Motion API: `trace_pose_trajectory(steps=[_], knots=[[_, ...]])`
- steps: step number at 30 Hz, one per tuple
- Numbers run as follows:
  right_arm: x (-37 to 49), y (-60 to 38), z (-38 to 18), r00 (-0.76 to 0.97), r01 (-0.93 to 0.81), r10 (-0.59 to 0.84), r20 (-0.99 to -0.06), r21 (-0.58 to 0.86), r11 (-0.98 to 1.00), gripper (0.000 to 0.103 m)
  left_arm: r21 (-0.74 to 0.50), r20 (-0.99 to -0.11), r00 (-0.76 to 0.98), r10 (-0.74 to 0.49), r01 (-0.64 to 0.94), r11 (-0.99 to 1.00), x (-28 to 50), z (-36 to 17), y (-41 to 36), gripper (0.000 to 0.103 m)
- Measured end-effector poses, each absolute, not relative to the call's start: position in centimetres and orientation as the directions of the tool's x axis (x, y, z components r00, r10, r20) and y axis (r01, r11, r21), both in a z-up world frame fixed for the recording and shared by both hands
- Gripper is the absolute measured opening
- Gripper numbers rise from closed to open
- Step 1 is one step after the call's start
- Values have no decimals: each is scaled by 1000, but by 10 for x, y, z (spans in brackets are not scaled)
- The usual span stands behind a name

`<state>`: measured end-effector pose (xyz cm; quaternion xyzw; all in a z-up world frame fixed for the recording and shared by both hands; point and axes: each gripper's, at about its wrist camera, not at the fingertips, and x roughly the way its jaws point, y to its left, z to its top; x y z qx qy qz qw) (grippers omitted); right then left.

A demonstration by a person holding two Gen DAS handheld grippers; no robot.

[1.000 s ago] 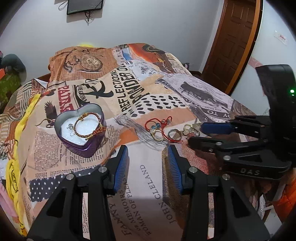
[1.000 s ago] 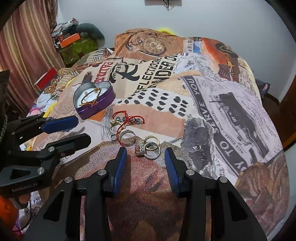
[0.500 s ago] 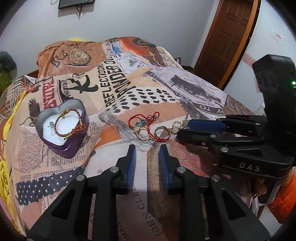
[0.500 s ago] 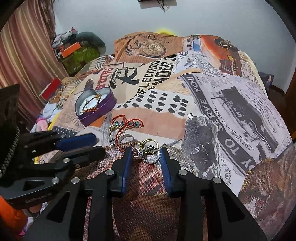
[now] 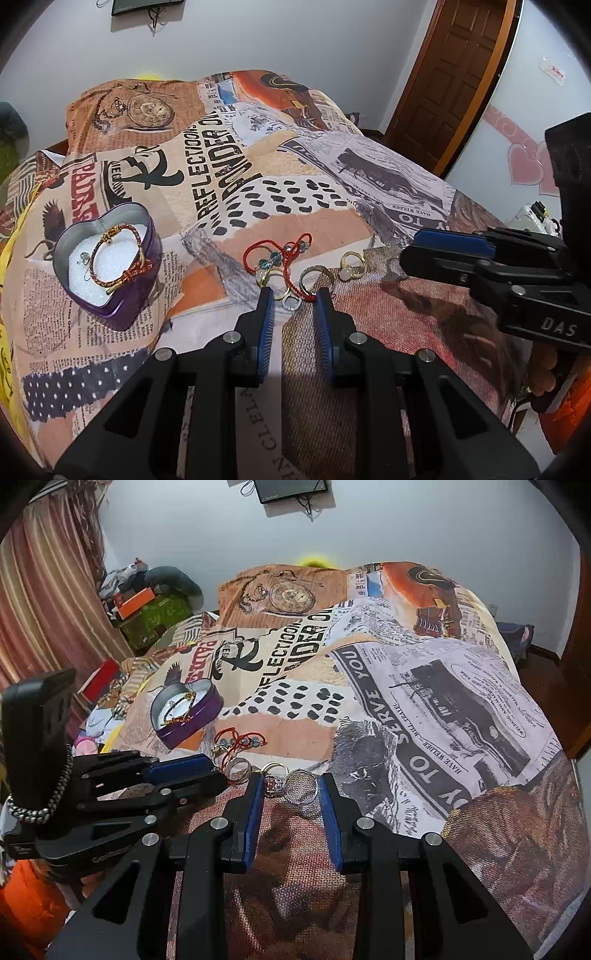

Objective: Organize jewelry
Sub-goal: 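Move both tools back to the pile of rings and bracelets, then grasp a small silver earring with the left tool while the right tool grasps a silver ring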

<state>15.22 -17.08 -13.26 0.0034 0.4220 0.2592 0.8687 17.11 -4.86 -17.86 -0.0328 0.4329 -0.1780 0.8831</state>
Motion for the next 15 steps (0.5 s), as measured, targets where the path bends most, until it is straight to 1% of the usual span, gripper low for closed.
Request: trace_pose_trajectory(steps=[1,4,15], knots=[[152,-171,-133,510,-447,454,-731,226,865,27,-210,-753,563,-341,285,935,171,-178,-48,15],[152,-172,-132,510,-448,458,-728,230,864,27,-209,-753,565,-337,280,937,174,-180,-49,9],[149,-171,-125,527,-452,460,-715,222,864,27,-192,-747,578,-329,286,939,160,-175,-51,9]])
